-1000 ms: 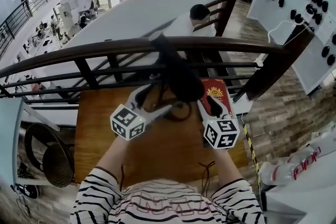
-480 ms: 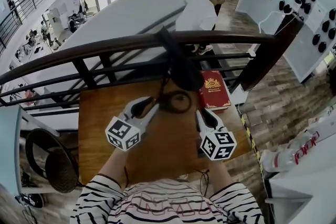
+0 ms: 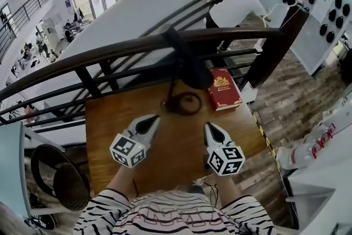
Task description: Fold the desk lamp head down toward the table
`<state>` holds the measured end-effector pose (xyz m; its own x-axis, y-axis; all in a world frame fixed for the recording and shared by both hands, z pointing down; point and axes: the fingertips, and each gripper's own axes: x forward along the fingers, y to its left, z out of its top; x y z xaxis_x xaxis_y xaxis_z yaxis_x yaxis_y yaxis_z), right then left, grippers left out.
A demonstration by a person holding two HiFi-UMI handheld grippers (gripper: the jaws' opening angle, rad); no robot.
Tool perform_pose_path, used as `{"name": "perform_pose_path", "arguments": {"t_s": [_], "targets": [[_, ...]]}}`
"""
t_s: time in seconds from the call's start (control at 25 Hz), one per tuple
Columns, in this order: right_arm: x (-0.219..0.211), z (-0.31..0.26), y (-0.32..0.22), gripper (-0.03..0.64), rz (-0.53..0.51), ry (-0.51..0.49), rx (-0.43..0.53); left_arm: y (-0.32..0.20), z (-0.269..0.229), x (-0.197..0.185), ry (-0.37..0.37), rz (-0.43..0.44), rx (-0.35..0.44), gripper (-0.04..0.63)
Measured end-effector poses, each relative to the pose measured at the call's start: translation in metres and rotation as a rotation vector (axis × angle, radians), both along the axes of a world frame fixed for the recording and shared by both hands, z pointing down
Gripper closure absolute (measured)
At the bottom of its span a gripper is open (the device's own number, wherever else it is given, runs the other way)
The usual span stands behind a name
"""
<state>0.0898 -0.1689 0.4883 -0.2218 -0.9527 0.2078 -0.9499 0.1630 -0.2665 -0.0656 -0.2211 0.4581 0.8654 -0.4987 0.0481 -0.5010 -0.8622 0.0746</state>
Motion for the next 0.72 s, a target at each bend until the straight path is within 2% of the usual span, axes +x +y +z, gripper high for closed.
{"name": "perform_pose_path", "arguments": {"t_s": [0.72], "targets": [[-0.035, 0.043, 0.035, 0.617, 0.08, -0.065, -0.077, 0.03, 0.032, -0.016, -0.025, 0.073, -0.046, 0.594]]}}
